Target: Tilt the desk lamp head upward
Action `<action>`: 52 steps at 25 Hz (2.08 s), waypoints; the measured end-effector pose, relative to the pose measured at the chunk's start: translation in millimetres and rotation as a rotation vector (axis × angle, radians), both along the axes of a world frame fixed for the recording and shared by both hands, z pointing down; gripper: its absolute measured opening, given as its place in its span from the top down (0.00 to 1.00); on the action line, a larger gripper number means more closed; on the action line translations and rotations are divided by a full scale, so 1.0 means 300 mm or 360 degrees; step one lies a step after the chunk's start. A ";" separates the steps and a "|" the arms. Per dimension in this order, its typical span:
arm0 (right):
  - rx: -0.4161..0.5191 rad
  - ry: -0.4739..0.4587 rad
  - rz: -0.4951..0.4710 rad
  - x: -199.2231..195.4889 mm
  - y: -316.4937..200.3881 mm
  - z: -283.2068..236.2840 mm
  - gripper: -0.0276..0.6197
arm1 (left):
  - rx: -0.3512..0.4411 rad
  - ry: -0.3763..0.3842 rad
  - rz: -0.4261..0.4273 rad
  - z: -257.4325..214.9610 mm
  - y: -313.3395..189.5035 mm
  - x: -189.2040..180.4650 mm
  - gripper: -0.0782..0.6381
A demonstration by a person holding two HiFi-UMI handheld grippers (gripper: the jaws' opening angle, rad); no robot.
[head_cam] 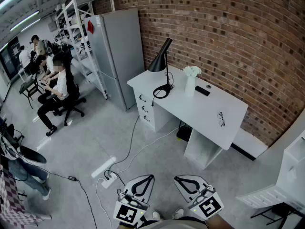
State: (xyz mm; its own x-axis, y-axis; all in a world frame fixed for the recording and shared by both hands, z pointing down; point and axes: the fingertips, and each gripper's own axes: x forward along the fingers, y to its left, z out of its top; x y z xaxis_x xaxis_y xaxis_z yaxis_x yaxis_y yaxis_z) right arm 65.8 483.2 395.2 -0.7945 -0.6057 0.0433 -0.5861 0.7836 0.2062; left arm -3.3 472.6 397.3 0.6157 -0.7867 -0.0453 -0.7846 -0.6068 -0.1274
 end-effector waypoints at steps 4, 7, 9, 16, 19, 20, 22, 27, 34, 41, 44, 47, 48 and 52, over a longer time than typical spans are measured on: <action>-0.0013 -0.0006 0.0015 -0.026 0.003 0.006 0.93 | 0.0024 -0.0019 0.0032 -0.002 -0.003 -0.016 0.88; -0.0015 0.0002 0.0018 -0.038 0.008 0.010 0.93 | 0.0008 -0.0027 0.0039 0.008 -0.001 -0.027 0.88; -0.0032 -0.0038 0.0030 -0.041 0.009 0.006 0.93 | 0.0010 -0.0031 0.0048 0.012 0.001 -0.031 0.88; -0.0045 -0.0043 0.0051 -0.063 0.015 0.010 0.93 | -0.0005 -0.0004 0.0056 0.017 0.008 -0.054 0.88; -0.0053 -0.0040 0.0053 -0.080 0.024 0.014 0.93 | 0.0003 -0.0017 0.0063 0.020 0.020 -0.072 0.88; -0.0051 -0.0036 0.0050 -0.087 0.027 0.017 0.93 | 0.0002 -0.0012 0.0062 0.023 0.022 -0.078 0.88; -0.0043 -0.0026 0.0041 -0.103 0.032 0.024 0.93 | -0.0003 -0.0002 0.0057 0.032 0.024 -0.092 0.88; -0.0062 -0.0024 0.0051 -0.141 0.051 0.050 0.93 | 0.0011 0.0004 0.0059 0.053 0.040 -0.130 0.88; -0.0059 0.0012 0.0081 -0.164 0.046 0.058 0.93 | 0.0000 0.0029 0.0075 0.065 0.036 -0.160 0.88; -0.0080 0.0027 0.0107 -0.133 -0.040 0.077 0.93 | -0.0048 0.0061 0.0074 0.091 -0.028 -0.137 0.88; -0.0107 0.0035 0.0110 -0.107 -0.134 0.095 0.93 | -0.0056 0.0036 0.0061 0.097 -0.100 -0.122 0.88; -0.0094 0.0017 0.0067 -0.096 -0.248 0.097 0.93 | -0.0049 0.0027 0.0020 0.096 -0.190 -0.113 0.88; -0.0080 0.0014 0.0046 -0.096 -0.285 0.093 0.93 | -0.0052 0.0024 0.0004 0.097 -0.225 -0.111 0.88; -0.0052 0.0002 -0.0013 -0.070 -0.447 0.087 0.93 | -0.0063 0.0008 -0.0043 0.094 -0.401 -0.083 0.88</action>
